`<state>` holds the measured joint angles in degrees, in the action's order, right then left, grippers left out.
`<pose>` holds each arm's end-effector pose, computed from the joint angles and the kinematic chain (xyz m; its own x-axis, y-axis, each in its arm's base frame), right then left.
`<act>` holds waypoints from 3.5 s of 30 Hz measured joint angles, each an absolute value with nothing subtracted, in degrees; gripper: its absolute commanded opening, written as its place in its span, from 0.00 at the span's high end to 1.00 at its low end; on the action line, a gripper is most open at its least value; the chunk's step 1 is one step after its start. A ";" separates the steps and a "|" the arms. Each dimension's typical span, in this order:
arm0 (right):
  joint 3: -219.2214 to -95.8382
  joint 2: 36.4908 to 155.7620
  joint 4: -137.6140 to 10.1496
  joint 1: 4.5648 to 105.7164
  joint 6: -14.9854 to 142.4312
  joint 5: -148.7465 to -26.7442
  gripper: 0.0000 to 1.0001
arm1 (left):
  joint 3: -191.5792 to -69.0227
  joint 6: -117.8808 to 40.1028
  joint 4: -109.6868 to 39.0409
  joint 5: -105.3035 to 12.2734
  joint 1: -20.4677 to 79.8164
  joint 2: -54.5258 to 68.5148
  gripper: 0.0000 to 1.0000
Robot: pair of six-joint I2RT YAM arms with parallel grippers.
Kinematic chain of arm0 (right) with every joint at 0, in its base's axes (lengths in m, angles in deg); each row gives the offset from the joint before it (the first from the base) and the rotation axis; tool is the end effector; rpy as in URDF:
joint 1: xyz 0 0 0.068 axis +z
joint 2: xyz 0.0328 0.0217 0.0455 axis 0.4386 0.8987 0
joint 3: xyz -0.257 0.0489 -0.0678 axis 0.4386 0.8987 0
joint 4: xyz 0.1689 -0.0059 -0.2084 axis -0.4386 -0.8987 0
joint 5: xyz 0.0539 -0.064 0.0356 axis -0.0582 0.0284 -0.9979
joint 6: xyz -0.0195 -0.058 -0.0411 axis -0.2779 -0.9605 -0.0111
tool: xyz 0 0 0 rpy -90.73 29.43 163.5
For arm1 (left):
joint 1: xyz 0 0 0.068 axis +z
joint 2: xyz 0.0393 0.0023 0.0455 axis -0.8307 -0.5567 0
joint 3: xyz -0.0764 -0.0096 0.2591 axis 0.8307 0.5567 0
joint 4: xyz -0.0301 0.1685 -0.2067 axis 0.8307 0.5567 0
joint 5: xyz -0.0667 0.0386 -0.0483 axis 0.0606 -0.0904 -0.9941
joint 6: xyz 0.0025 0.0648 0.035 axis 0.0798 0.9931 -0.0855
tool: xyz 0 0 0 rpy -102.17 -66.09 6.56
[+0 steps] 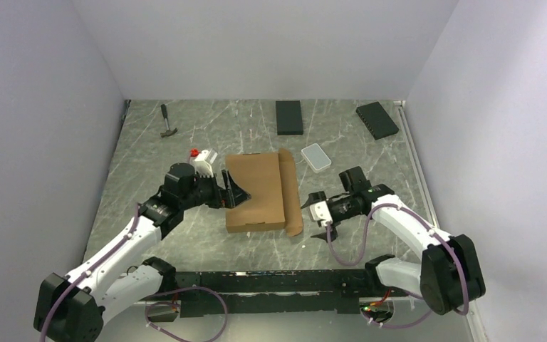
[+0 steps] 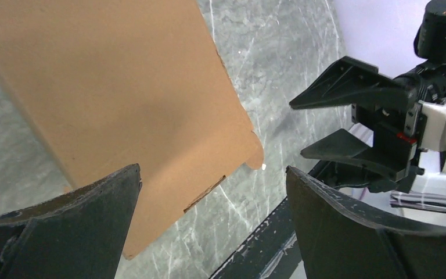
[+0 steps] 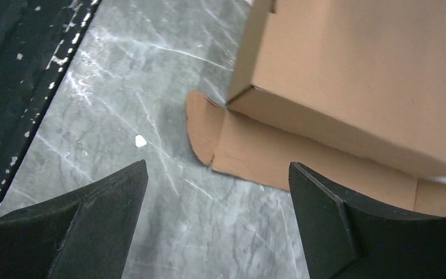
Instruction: Fold the paper box
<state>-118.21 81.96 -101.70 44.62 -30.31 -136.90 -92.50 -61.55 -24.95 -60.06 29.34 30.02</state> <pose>0.1765 0.1138 0.1764 0.4133 -0.4380 -0.7983 -0.9069 -0.2772 -0.3174 0.2008 -0.1272 0.2414 -0.7297 -0.2164 -0.6487 0.3698 0.6730 -0.6405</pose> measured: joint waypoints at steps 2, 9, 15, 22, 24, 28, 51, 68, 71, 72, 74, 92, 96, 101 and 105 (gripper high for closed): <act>-117.80 82.09 -101.64 46.77 -31.97 -135.85 0.09 | -90.97 -63.01 -27.24 -61.59 29.34 29.39 0.01; -117.40 85.55 -100.28 51.99 -35.21 -130.41 0.20 | -87.02 -66.18 -36.64 -64.76 27.66 28.95 0.01; -117.38 86.00 -100.22 52.93 -36.56 -128.35 0.28 | -84.20 -68.17 -42.24 -65.43 27.25 30.39 0.00; -117.38 87.10 -99.91 54.20 -36.54 -126.89 0.36 | -83.10 -68.85 -42.85 -65.39 27.25 33.58 0.01; -117.38 87.42 -99.91 54.48 -36.54 -126.67 0.38 | -83.08 -69.00 -42.85 -65.35 27.25 34.17 0.00; -117.38 87.97 -99.91 55.14 -36.50 -126.36 0.40 | -82.36 -69.13 -42.67 -65.08 27.25 34.65 0.00; -117.34 91.88 -91.32 63.95 -28.96 -118.21 0.73 | -80.37 -70.03 -40.09 -62.68 27.25 36.29 0.00; -119.50 93.59 -87.98 65.52 -15.21 -116.14 1.00 | -82.23 -66.55 -32.62 -57.56 27.20 29.61 0.02; -120.46 94.20 -87.65 65.26 -12.02 -116.16 1.00 | -83.26 -65.66 -30.83 -56.17 27.12 27.64 0.03; -120.72 94.40 -87.61 65.10 -11.14 -116.22 1.00 | -83.78 -65.48 -30.37 -55.77 27.05 27.29 0.03; -121.36 94.79 -87.54 64.67 -9.11 -116.49 1.00 | -84.76 -64.85 -29.38 -54.57 26.81 26.52 0.04; -126.91 99.25 -88.55 63.29 4.59 -116.44 1.00 | -88.00 -62.25 -28.95 -52.30 26.66 21.17 0.15; -127.28 99.64 -89.00 62.94 5.25 -116.53 1.00 | -88.02 -62.18 -28.88 -52.25 26.66 21.17 0.15; -128.13 100.60 -90.03 62.15 5.97 -116.57 1.00 | -88.06 -61.96 -28.82 -52.03 26.66 21.17 0.15; -128.59 101.54 -90.51 61.35 6.39 -116.57 1.00 | -88.06 -61.88 -28.82 -51.97 26.66 21.17 0.15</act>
